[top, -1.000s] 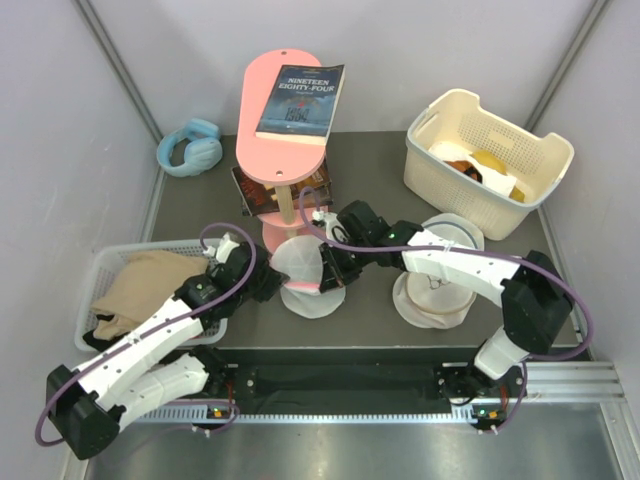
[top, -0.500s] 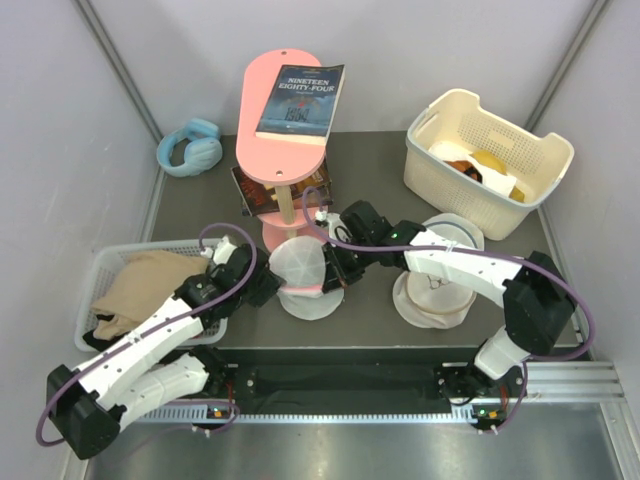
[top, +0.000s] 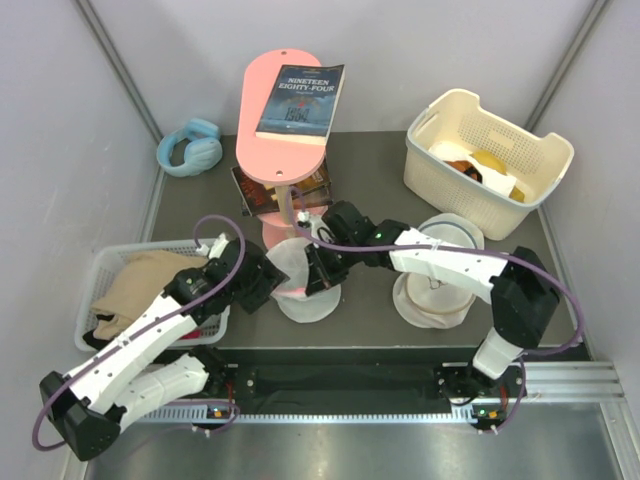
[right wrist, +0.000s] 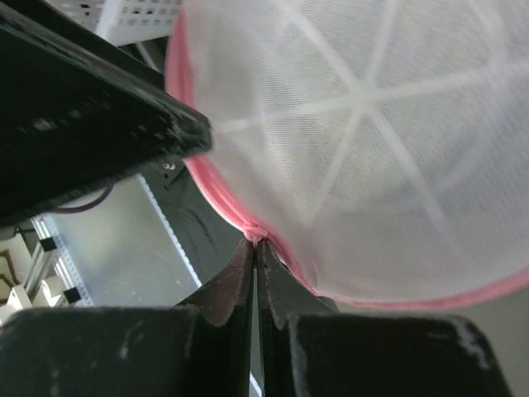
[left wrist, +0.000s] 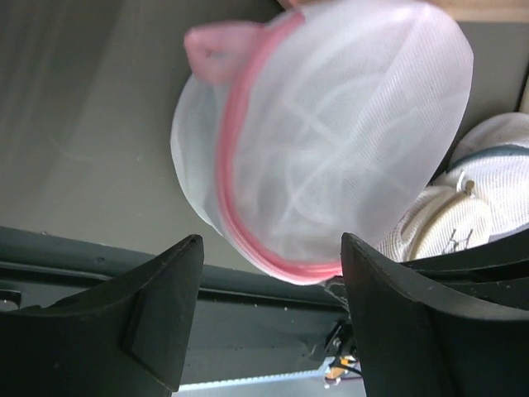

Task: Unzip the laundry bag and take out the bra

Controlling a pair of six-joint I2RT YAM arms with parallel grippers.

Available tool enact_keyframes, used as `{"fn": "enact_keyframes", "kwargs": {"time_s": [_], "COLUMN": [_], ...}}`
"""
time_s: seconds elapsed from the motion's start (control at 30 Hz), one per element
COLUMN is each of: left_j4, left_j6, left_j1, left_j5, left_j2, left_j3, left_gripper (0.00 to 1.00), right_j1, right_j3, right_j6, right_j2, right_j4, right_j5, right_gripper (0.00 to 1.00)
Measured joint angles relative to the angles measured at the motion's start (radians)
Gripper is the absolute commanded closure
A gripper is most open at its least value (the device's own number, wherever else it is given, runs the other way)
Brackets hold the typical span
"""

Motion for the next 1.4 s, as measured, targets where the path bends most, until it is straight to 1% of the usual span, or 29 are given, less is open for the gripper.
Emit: {"fn": "enact_keyframes", "kwargs": {"time_s": [0.17, 0.23, 0.3, 0.4, 0.5, 0.53, 0.6, 0.63, 0.67, 0.7, 0.93, 1.17, 1.4], "left_j4": [-0.025, -0.024, -0.016, -0.016, -0.016, -0.016, -0.014, -0.013, -0.013, -0.012, -0.005, -0.014, -0.026], "left_j6": [-0.013, -0.02, -0.035, -0.05, -0.062, -0.063, -0.067, -0.07, -0.067, -0.065, -0.056, -0.055, -0.047], "left_j1": [0.0, 0.0, 0.0, 0.0, 0.0, 0.0, 0.0, 0.0, 0.0, 0.0, 0.0, 0.0, 0.0], "left_j5": [0.013, 0.013, 0.014, 0.018, 0.019, 0.019, 0.019, 0.017, 0.014, 0.012, -0.001, -0.04, -0.055], "left_j2": [-0.04, -0.069, -0.104, -0.154, -0.188, -0.194, -0.203, -0.207, -0.211, -0.212, -0.219, -0.286, -0.303], "left_j3": [-0.004, -0.014, -0.044, -0.104, -0.15, -0.155, -0.158, -0.158, -0.158, -0.158, -0.158, -0.158, -0.158], "left_gripper": [0.32, 0.36, 0.39, 0.4, 0.45, 0.55, 0.71, 0.88, 0.95, 1.0, 1.0, 1.0, 1.0], "right_j1": [0.046, 0.059, 0.081, 0.124, 0.174, 0.186, 0.206, 0.211, 0.216, 0.219, 0.225, 0.225, 0.181], "right_j3": [0.032, 0.032, 0.032, 0.032, 0.032, 0.032, 0.032, 0.032, 0.032, 0.032, 0.038, 0.035, -0.089], "right_j6": [0.04, 0.058, 0.08, 0.107, 0.132, 0.138, 0.149, 0.151, 0.156, 0.157, 0.159, 0.159, 0.161], "right_j2": [0.037, 0.042, 0.045, 0.046, 0.046, 0.046, 0.046, 0.046, 0.046, 0.046, 0.045, 0.042, -0.066], "right_j4": [0.039, 0.048, 0.062, 0.075, 0.078, 0.079, 0.079, 0.079, 0.079, 0.079, 0.064, 0.053, 0.048], "right_j5": [0.001, 0.005, 0.019, 0.039, 0.062, 0.067, 0.076, 0.077, 0.082, 0.087, 0.13, 0.173, 0.2], "right_gripper": [1.0, 1.0, 1.0, 1.0, 1.0, 1.0, 1.0, 1.0, 1.0, 1.0, 1.0, 1.0, 1.0]}}
